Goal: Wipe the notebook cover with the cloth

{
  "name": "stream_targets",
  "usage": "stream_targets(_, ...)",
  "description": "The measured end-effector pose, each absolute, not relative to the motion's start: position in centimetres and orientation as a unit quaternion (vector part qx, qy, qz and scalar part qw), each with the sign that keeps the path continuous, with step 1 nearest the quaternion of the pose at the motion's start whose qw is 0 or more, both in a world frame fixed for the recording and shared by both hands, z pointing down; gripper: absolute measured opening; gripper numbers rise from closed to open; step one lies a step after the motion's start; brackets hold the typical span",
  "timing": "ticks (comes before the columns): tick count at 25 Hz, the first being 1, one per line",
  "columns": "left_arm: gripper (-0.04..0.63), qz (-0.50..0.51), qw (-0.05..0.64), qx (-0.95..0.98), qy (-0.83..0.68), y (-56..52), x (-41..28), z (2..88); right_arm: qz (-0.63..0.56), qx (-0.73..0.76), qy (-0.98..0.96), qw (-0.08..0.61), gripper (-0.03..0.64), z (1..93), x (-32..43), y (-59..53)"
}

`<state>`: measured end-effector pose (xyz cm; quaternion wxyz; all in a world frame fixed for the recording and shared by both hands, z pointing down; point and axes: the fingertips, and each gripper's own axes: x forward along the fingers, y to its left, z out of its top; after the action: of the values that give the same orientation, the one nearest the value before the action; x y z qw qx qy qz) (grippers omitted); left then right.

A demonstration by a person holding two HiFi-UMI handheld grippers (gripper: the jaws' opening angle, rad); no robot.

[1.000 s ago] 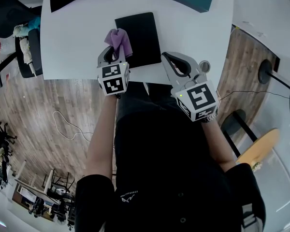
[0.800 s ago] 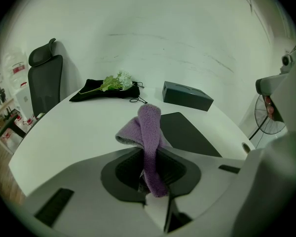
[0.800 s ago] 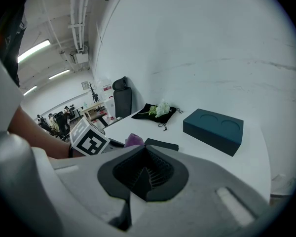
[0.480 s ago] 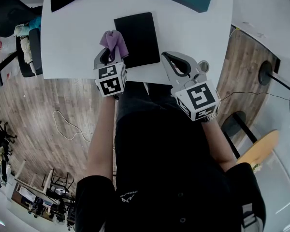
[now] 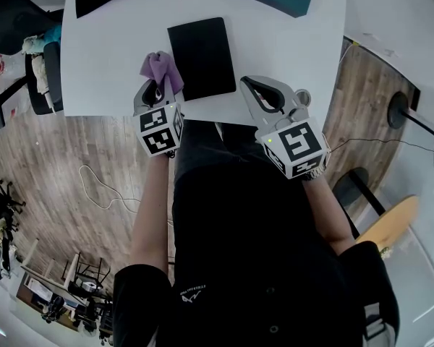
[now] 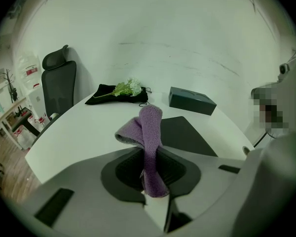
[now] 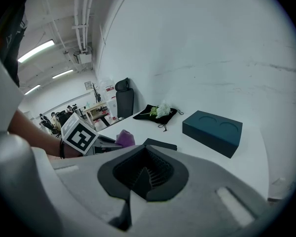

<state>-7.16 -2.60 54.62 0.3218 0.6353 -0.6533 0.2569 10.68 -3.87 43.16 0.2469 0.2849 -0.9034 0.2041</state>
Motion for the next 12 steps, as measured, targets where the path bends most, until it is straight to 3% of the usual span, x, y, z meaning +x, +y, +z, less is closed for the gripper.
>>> stream_targets(12,0.067,0.245,0.317,0.685,-0.609,-1.5,-0.7,52.1,0.207,0.292,-0.902,0.240,0.003,43.1,11.9,-3.3)
